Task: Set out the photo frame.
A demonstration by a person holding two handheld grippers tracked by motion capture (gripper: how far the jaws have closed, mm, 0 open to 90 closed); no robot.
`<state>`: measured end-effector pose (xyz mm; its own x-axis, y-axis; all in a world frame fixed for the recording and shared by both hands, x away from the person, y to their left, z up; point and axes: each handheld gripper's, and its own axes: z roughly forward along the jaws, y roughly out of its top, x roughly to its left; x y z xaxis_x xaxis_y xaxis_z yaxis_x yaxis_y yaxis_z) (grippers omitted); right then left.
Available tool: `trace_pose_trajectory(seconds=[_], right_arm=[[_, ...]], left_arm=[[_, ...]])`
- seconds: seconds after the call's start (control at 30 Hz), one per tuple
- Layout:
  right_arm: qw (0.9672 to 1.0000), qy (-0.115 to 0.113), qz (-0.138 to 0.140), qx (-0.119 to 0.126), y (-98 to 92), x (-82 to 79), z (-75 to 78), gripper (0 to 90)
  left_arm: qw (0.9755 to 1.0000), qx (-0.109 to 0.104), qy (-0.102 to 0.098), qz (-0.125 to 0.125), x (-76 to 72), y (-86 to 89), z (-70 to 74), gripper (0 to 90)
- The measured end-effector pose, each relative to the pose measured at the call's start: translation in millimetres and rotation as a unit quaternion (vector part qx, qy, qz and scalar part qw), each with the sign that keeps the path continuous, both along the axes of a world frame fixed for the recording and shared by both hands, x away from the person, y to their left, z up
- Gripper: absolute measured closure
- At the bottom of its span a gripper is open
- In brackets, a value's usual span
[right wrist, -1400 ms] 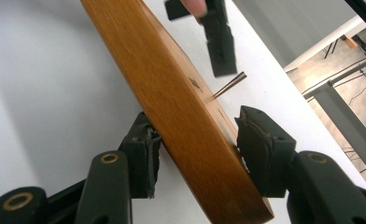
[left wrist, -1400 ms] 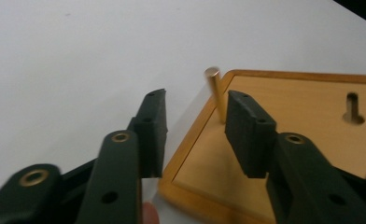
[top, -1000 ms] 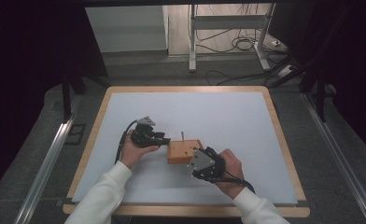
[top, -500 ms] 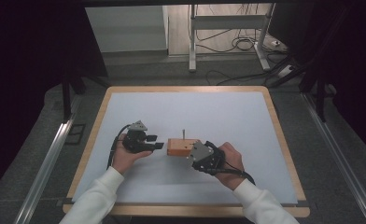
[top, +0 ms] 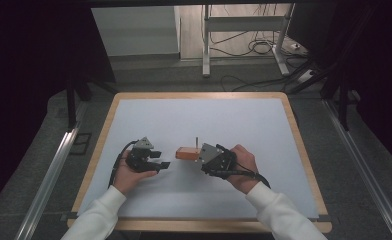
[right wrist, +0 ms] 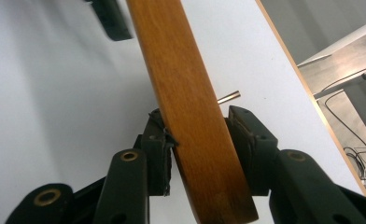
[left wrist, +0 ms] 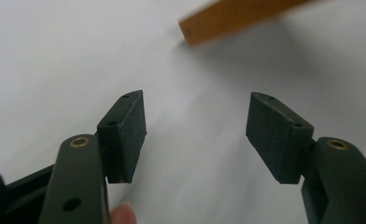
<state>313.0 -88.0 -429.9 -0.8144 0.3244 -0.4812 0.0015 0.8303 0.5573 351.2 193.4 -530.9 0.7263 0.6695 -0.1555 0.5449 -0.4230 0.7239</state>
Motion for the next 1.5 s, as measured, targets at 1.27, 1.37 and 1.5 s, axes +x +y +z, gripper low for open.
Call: trace_pose_trajectory(seconds=[1.27, 1.37, 1.5], right_arm=[[0.9946, 0.086, 0.052, 0.026, -4.7, 3.4, 31.2, 68.5], [0.9953, 0.079, 0.044, 0.033, -4.9, 8.0, 31.3, 67.8], [0.9962, 0.073, 0.027, 0.04, -7.3, 16.2, 32.1, 66.8]], left_arm=[[1.0, 0.002, 0.002, 0.002, -4.6, 3.6, -4.5, 36.3], [1.0, 0.001, 0.001, 0.004, -4.6, 3.9, -4.4, 36.1], [1.0, 0.002, 0.001, 0.004, -4.5, 4.5, -4.2, 36.1]])
